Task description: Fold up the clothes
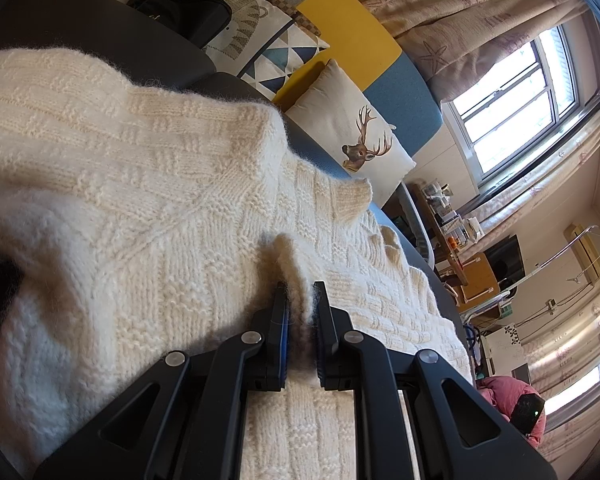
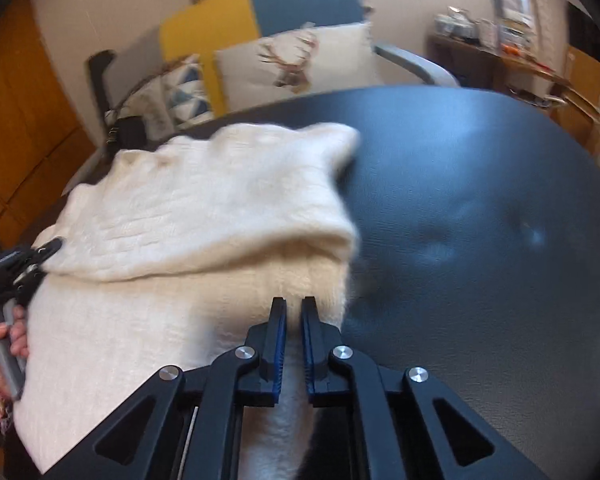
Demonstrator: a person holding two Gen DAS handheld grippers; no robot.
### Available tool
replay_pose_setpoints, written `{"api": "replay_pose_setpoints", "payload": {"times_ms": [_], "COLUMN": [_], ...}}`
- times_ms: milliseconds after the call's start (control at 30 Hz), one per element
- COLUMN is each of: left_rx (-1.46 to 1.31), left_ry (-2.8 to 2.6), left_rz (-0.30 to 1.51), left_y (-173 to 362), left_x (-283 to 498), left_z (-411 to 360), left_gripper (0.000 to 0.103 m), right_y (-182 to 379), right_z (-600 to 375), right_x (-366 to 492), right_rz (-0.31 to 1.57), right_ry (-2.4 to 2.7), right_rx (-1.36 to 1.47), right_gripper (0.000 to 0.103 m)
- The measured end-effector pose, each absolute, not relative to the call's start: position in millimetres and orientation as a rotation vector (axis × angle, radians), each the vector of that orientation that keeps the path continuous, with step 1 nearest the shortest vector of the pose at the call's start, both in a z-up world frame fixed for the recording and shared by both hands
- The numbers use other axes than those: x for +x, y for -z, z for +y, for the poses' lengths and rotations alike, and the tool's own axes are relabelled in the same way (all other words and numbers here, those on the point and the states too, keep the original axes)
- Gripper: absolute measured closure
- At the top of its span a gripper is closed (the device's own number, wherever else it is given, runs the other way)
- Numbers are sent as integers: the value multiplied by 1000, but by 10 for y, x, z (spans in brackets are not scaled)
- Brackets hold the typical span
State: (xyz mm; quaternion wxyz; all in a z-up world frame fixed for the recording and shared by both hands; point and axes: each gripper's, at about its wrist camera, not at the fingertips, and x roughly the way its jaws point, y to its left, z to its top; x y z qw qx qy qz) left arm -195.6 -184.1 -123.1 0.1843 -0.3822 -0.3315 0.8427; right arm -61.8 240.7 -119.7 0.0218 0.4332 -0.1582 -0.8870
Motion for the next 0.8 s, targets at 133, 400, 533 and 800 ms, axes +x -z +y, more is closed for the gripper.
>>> {"api": "replay_pose_setpoints", "payload": {"times_ms": [133, 400, 533, 800], "left_rx": [-1076, -1076, -1076, -1080], "left_ry": [-2376, -2374, -2375, -2381], "left_rz": [-937, -940, -939, -929], "left_y": [1236, 1249, 1248, 1238], "left_x": [-1957, -1951, -1953, -1957], "left_z": [-1832, -1835, -1835, -1830], "left_gripper": [90, 90, 90, 90], "right_y": [1115, 786, 1211, 1297], "right_z": [2481, 2258, 2265, 2437], "right_x": [-604, -1122, -1484, -1500], "right_rz": [-559, -330, -259, -383], "right_ry": [2763, 2913, 2884, 2871], "right_rx": [1322, 1163, 1369, 1365], "right_gripper": [94, 83, 84, 84]}}
